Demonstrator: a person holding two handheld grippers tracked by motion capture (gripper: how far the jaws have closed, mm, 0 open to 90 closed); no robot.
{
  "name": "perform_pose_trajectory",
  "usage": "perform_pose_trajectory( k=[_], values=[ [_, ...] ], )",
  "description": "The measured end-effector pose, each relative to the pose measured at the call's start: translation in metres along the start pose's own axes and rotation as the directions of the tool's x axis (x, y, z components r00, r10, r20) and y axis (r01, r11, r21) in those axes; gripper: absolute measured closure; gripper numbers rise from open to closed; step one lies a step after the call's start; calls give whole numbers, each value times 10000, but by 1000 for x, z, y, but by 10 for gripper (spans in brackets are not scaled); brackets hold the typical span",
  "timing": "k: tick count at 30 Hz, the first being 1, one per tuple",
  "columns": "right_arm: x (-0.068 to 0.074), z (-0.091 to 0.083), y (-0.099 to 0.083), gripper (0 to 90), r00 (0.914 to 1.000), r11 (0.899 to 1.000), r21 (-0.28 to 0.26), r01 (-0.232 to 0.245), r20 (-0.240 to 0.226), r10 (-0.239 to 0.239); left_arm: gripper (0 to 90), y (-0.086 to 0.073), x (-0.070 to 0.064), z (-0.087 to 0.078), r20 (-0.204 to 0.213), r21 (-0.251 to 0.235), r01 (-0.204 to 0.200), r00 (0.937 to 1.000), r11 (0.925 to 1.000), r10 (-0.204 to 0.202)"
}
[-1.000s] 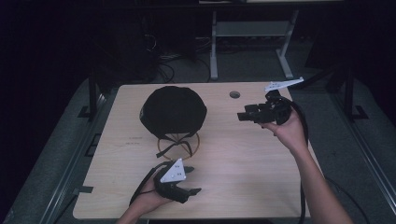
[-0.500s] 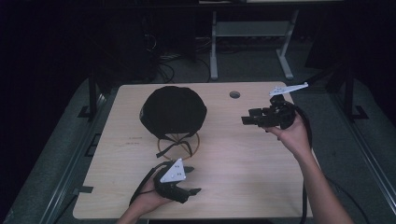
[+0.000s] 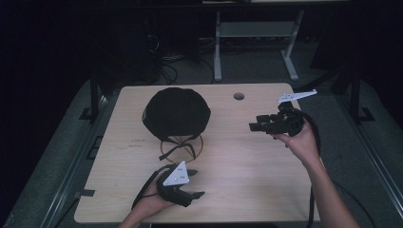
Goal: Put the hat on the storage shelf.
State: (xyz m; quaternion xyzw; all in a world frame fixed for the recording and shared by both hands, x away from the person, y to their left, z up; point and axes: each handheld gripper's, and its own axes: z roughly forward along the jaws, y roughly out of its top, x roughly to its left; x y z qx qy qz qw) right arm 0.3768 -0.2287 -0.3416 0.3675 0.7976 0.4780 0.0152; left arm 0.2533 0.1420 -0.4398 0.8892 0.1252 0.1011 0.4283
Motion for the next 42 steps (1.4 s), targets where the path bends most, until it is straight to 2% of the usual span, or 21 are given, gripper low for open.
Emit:
perform_pose_trajectory(
  k=[30,42],
  values=[
    [-9,-13,-44,382,9992,9992,-64,-403,21,403,277,0,-1,1,7,5,44,10000,10000,-44],
    [-9,-19,-60,364,9983,9984,-26,-572,47,573,276,0,0,1,-23,-70,88,10000,9999,-88]
  ],
)
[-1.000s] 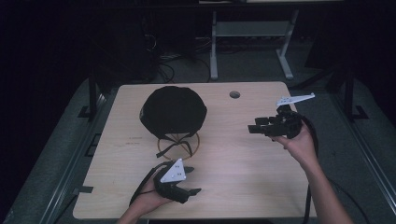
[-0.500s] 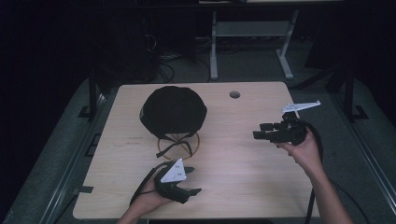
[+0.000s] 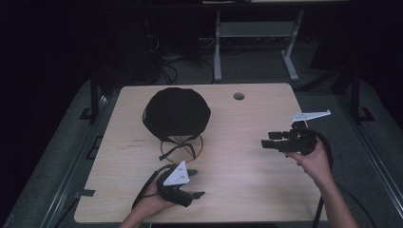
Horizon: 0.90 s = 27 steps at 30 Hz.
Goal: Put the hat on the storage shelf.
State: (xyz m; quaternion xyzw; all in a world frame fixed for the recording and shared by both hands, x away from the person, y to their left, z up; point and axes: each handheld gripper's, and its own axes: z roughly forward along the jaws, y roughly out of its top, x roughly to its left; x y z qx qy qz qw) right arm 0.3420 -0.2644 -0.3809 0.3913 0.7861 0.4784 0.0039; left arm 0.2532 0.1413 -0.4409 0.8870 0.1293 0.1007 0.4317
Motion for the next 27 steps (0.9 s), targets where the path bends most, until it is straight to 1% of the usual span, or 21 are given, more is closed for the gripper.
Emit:
perform_pose_trajectory(
  k=[3,4,5,10,13,19,27],
  values=[
    [1,-1,-5,352,10000,9999,147,-65,20,64,277,0,0,-1,-1,43,-10,10000,10000,10],
    [2,-1,-8,349,9999,9999,163,3,122,-5,276,0,0,0,3,46,-5,10000,10000,5],
    [2,-1,-8,349,9999,9999,163,3,122,-5,276,0,0,0,11,51,3,10000,10000,-3],
    [4,-3,-17,324,9999,10000,-19,89,114,-89,276,0,0,0,21,76,-8,10000,10000,8],
    [4,-3,-20,317,9999,10000,-13,87,97,-87,276,0,0,0,7,52,21,10000,10000,-21],
    [5,-5,-29,303,9998,9999,-45,-122,158,122,276,0,0,0,-1,52,37,10000,10000,-37],
    [5,-7,-42,300,9996,9999,86,-116,270,113,276,0,1,-1,-11,66,47,10000,10000,-47]
  ],
)
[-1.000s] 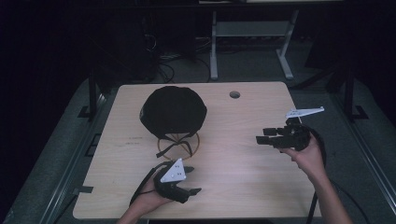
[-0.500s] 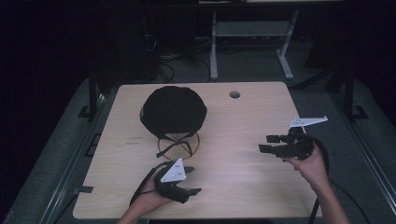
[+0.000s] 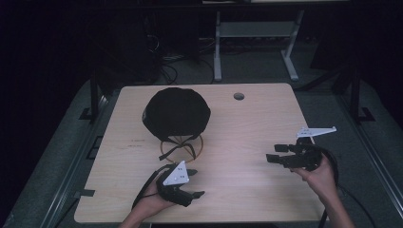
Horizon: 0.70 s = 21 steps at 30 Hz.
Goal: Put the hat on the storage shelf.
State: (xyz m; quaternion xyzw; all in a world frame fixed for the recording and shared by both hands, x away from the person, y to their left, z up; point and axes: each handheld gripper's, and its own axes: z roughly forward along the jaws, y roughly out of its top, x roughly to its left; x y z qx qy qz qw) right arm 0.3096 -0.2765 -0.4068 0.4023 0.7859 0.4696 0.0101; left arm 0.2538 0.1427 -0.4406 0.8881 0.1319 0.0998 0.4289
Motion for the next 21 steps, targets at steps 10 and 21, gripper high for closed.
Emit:
perform_pose_trajectory(
  k=[10,21],
  values=[
    [3,0,-18,299,9999,9998,194,-21,101,19,275,0,0,0,14,17,22,10000,10000,-22],
    [12,-1,-40,300,10000,9999,131,-31,-6,32,275,0,1,2,5,-5,163,9999,9999,-163]
  ],
)
